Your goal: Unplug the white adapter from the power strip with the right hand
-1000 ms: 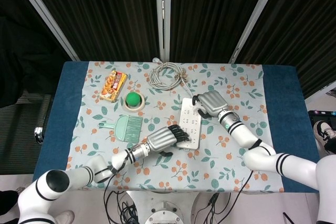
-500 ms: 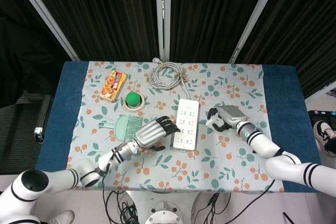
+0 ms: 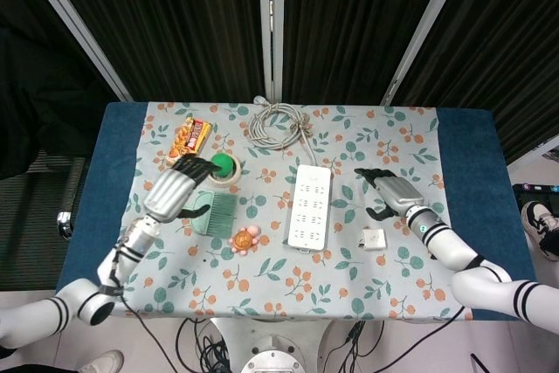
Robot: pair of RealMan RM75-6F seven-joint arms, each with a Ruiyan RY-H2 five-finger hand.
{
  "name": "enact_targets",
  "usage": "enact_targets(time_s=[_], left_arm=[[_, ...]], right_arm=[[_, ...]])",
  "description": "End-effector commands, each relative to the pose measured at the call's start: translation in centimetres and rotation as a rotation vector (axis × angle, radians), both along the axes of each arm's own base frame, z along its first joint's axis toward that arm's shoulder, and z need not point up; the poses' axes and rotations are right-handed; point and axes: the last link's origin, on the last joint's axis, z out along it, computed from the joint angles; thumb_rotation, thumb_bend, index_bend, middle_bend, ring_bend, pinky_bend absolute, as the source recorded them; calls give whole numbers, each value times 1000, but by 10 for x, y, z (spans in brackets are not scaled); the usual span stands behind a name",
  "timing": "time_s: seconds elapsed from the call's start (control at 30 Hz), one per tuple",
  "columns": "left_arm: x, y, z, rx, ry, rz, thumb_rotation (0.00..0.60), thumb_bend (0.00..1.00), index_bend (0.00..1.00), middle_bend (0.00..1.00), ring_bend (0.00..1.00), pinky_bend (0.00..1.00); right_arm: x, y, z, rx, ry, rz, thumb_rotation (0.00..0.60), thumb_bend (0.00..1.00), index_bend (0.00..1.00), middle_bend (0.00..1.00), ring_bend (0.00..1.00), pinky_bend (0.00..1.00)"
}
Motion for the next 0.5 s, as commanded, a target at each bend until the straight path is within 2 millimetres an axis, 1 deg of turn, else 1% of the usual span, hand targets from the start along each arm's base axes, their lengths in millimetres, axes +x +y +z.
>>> enact_targets(time_s=[0.03, 0.13, 0.17, 0.23, 0.27, 0.37, 0.5], left_arm=[[-47, -17, 37, 92, 15, 148, 600, 197, 201, 226, 173, 144], [-77, -35, 61, 152, 27, 244, 600, 197, 201, 226, 173, 142], [-88, -44, 71, 177, 38, 278, 600, 197, 201, 226, 173, 141], [-103, -57, 85, 212, 57, 327, 600, 197, 201, 226, 172, 139], [-110, -66, 92, 233, 66, 355, 600, 197, 201, 226, 172, 138], [-124, -89, 103, 274, 98, 419, 600, 196, 201, 226, 172, 131], [-130, -116, 109, 304, 99, 473, 600, 194, 201, 226, 172, 116]], right_arm=[[-13, 23, 32, -184, 30, 76, 600, 334, 0, 88, 0, 44], [-28, 45, 51, -302, 13, 73, 600, 334, 0, 121, 0, 44], [-36, 57, 60, -344, 6, 65, 600, 334, 0, 126, 0, 44], [-48, 75, 72, -402, 3, 53, 600, 334, 0, 131, 0, 44], [-55, 87, 80, -441, 10, 49, 600, 334, 0, 132, 0, 44], [-70, 116, 95, -528, 30, 36, 600, 334, 0, 131, 0, 44], [-82, 153, 105, -602, 37, 16, 600, 333, 0, 127, 0, 44]])
